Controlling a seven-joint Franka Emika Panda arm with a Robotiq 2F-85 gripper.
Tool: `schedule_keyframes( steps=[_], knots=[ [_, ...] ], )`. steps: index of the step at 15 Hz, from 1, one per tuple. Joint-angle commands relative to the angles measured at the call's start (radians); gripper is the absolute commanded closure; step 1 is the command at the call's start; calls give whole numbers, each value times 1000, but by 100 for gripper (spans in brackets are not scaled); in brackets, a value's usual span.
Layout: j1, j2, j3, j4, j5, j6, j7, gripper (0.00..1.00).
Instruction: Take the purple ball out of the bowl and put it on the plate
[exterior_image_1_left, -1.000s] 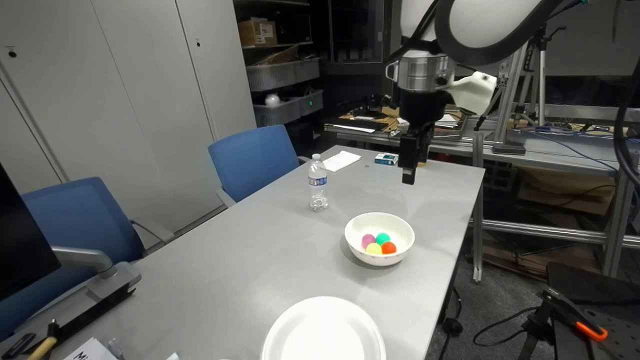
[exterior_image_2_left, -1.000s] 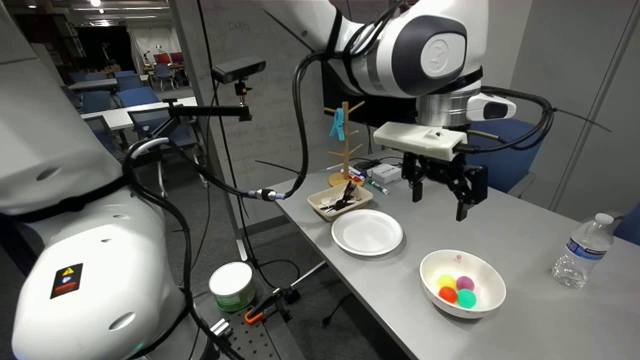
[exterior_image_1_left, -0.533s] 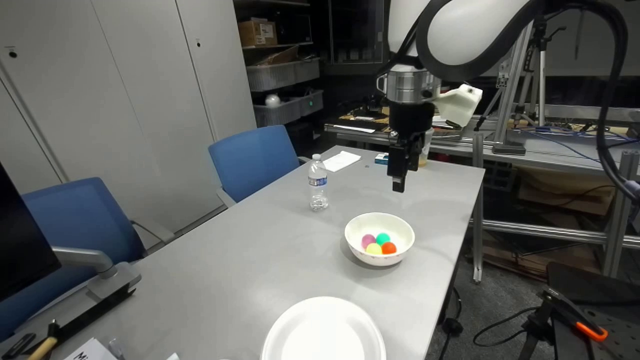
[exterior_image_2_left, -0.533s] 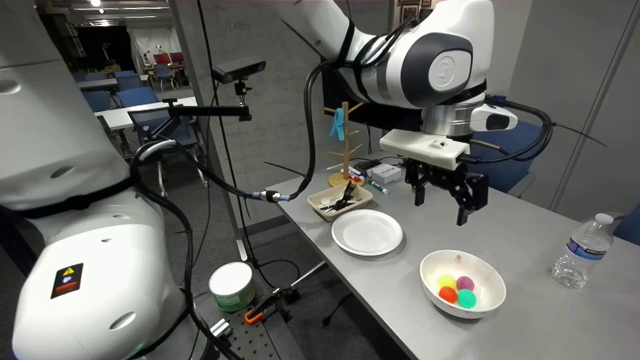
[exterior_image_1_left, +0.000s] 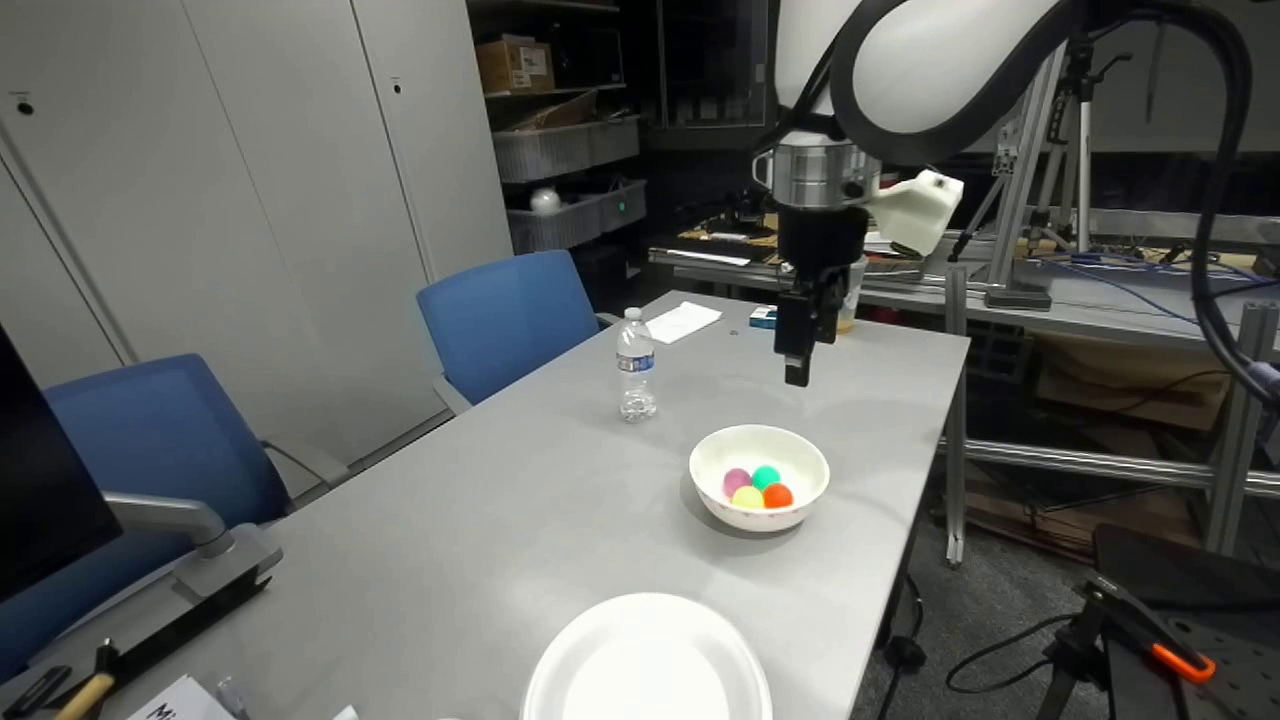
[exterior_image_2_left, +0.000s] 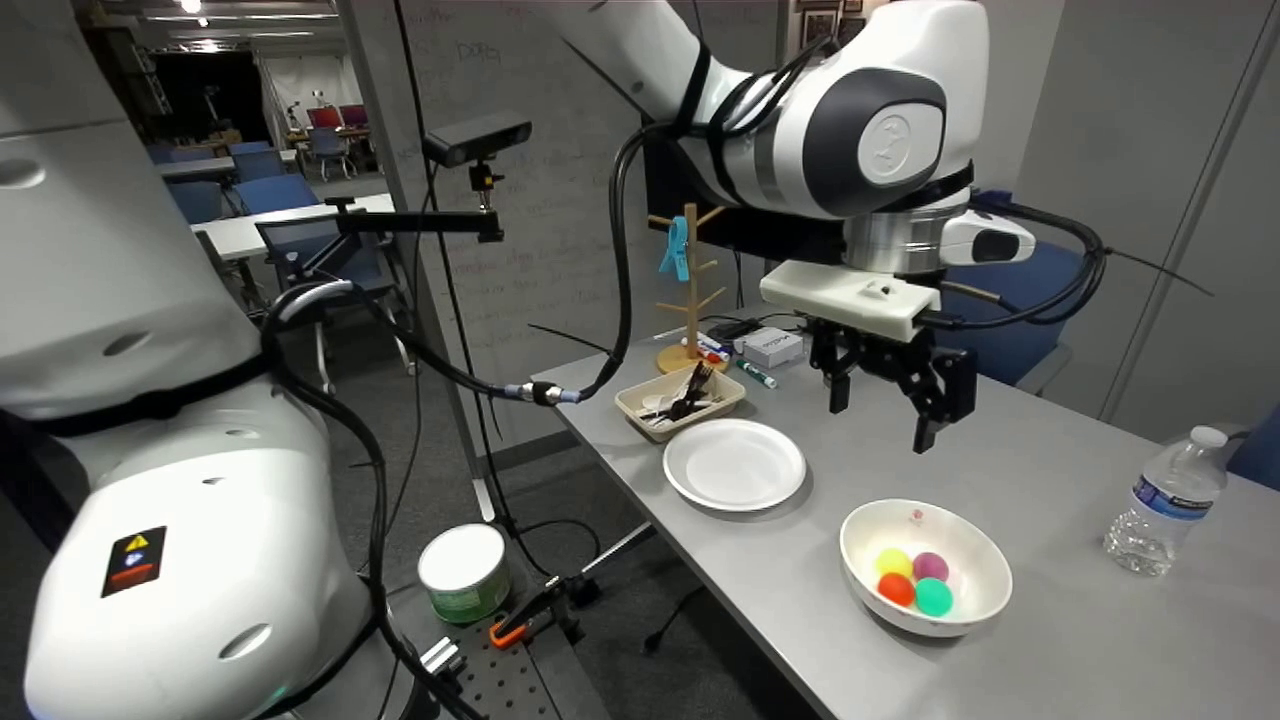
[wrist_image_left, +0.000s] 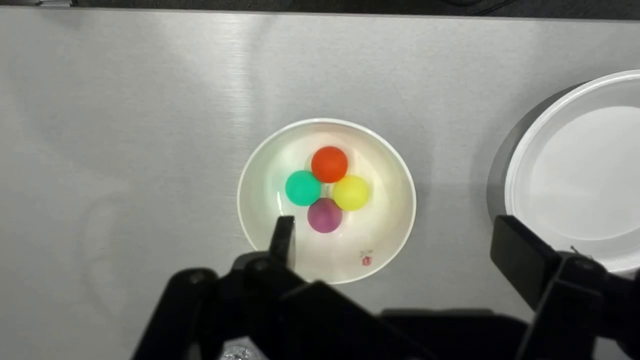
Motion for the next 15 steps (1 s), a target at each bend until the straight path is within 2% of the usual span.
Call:
schedule_keyframes(
  steps=[1, 10, 15],
  knots=[
    [-10, 74, -6, 56, 0, 13, -13, 0],
    [-35, 364, -9, 223, 26, 104, -56, 0],
    [-57, 475, 2, 293, 41, 144, -70, 0]
  ],
)
